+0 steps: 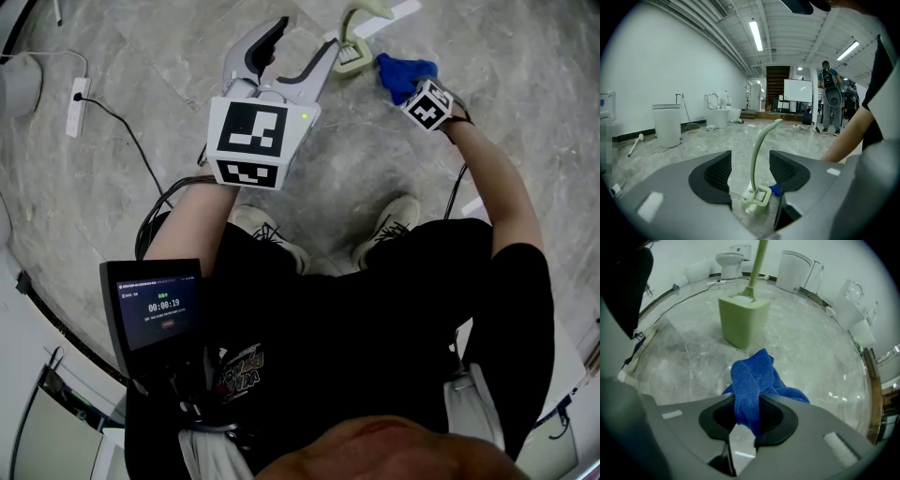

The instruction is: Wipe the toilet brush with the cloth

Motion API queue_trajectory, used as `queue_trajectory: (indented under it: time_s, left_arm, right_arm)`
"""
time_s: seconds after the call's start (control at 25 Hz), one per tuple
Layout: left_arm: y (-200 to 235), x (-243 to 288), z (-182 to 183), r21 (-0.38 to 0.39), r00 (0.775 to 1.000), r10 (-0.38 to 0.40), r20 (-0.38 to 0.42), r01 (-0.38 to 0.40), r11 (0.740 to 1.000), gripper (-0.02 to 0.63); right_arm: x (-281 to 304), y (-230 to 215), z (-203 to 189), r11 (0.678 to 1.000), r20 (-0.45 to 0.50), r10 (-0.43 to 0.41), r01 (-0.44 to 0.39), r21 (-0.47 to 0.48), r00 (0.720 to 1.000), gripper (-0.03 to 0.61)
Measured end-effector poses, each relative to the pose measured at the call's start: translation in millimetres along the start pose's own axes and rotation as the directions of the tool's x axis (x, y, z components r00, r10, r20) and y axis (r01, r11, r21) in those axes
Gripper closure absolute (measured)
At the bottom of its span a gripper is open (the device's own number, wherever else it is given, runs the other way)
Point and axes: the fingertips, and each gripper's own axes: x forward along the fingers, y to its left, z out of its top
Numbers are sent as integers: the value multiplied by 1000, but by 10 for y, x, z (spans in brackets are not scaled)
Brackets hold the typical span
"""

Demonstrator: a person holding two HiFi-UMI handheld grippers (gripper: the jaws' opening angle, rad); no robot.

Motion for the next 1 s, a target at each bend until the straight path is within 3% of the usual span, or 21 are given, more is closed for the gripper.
queue_trajectory:
  time_s: [0.24,0.52,0.64,0.76,0.84,0.88,1.0]
  left_arm:
    - [3,2,5,2,1000,-2,-2,2,1000,357]
    - [7,11,0,4,1000,-5,-8,6,1000,357]
    - [13,11,-9,4,1000,-3,-10,3,1000,357]
    - [19,20,11,-1,1000,-1,-4,1,1000,357]
    - [11,26,28,-3,1000,-3,1,3,1000,357]
    - [5,29,31,-5,1000,-4,3,4,1000,357]
    - [-11,28,28,-6,1000,-5,5,5,1000,357]
  right_arm:
    - [-72,-642,-454,972,-109,-140,157,177,984,486]
    - [-142,-705,-548,948,-94,-131,152,279,987,483]
    - [-231,-663,-417,944,-23,-119,120,309,993,465]
    - [-355,-525,-156,937,117,-43,-1,348,992,418]
    - [-460,-474,53,939,212,-19,-55,338,977,362]
    - [-517,-462,144,942,244,-15,-68,328,970,293]
    - [-809,-436,510,938,362,-16,-111,328,932,328]
